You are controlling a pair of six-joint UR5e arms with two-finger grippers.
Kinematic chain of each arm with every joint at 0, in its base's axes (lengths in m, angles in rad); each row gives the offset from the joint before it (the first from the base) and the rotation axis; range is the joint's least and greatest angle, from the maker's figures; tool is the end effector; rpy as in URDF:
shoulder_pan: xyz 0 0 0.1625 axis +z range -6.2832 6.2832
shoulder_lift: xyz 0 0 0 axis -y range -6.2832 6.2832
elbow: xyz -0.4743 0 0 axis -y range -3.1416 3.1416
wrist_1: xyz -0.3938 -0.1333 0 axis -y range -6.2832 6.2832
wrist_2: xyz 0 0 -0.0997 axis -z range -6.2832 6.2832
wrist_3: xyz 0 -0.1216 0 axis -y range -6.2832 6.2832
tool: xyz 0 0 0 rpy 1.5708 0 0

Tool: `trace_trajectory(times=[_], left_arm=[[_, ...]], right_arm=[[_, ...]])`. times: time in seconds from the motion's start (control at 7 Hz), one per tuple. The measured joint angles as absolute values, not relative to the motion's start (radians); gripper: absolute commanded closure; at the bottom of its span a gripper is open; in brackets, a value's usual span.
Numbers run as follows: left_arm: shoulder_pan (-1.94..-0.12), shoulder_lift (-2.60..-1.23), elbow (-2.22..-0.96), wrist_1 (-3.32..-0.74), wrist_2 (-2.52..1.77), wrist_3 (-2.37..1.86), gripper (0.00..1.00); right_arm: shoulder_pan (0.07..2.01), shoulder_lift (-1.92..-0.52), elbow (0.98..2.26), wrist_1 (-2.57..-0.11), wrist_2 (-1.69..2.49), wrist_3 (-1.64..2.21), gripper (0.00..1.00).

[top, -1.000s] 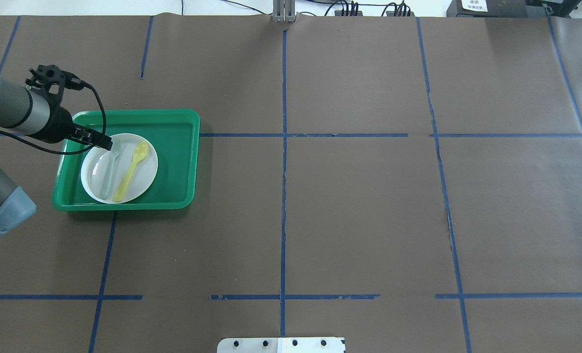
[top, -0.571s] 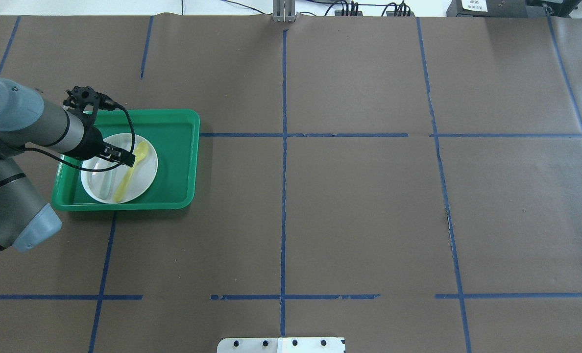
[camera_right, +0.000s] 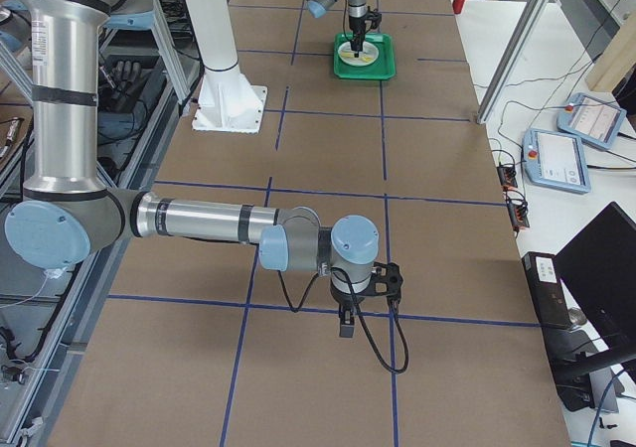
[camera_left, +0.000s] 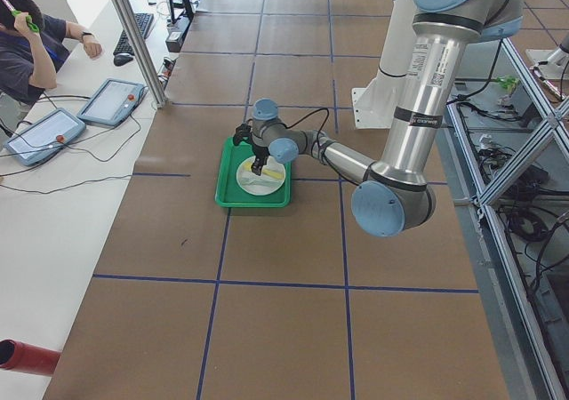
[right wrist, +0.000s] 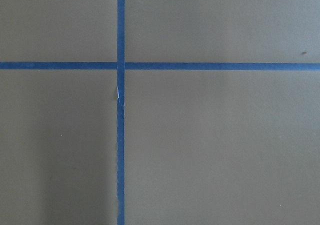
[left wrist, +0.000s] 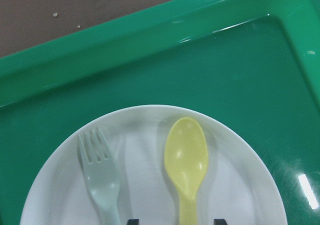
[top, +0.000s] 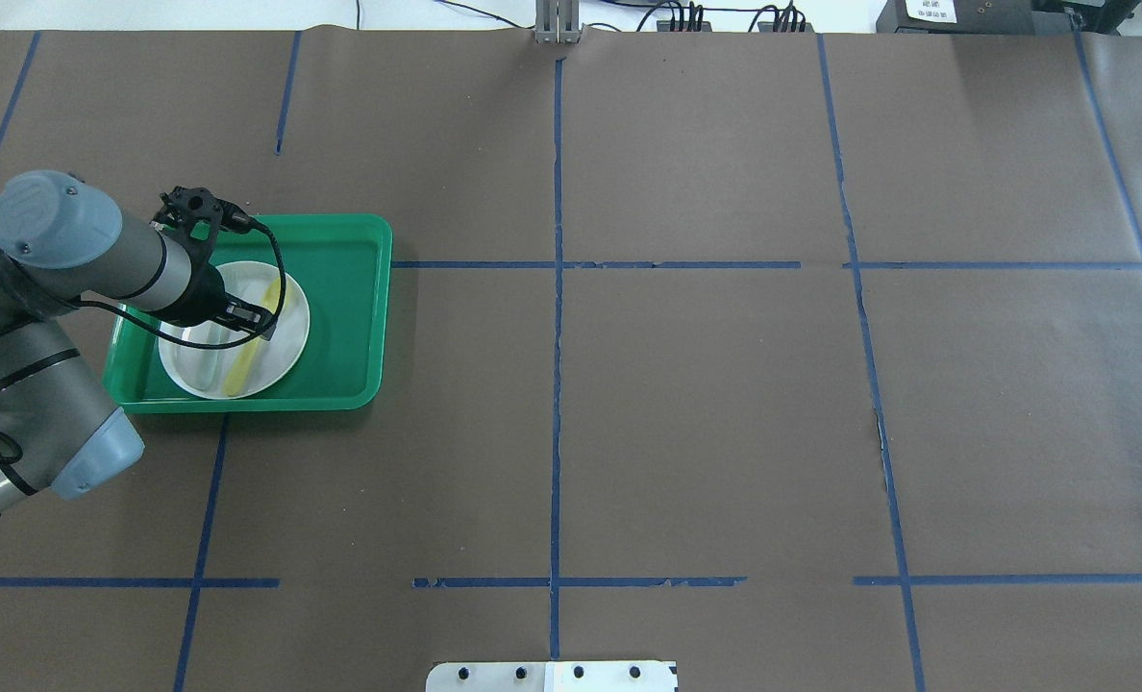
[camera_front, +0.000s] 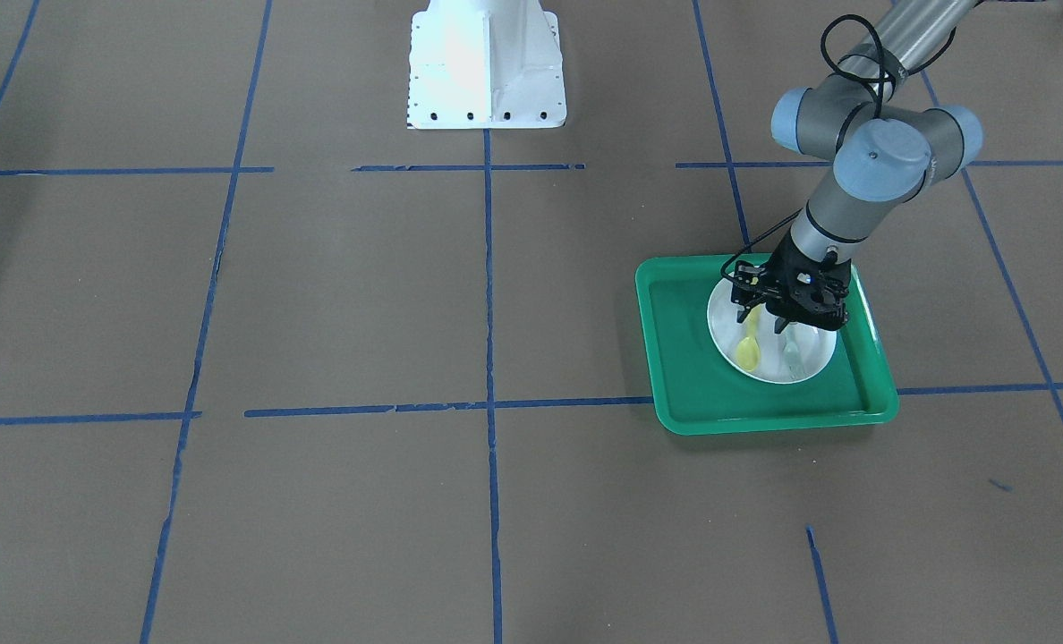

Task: Place spoon
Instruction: 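Lower the left gripper and close it on the yellow spoon handle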

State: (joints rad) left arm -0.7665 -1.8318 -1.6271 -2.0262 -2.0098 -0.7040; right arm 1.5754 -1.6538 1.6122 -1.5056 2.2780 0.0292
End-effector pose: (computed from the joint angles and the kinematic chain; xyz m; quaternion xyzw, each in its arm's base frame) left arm 0.4078 -0.5060 0.5071 0.1300 0.3988 0.1273 0.8988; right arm 0.0564 -0.4557 0.7416 0.0068 -0.3464 0.0118 0.9380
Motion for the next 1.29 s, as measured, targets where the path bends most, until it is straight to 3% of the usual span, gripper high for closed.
trace_trajectory(times=[0.71, 1.0, 1.29], left_arm=[[-0.760, -1.839, -1.601, -2.026, -2.012, -0.700, 0.49], [-0.757, -1.841, -1.598, -2.027, -2.015, -0.700, 0.63], [-0.748, -1.847, -1.598, -2.027, -2.017, -0.705, 0.68]], right_arm=[[1.575, -1.654, 1.612, -1.505, 2.278, 0.029, 0.00], [1.575, -1.654, 1.612, -1.505, 2.278, 0.029, 0.00], [1.575, -1.655, 1.612, -1.506, 2.278, 0.029, 0.00]])
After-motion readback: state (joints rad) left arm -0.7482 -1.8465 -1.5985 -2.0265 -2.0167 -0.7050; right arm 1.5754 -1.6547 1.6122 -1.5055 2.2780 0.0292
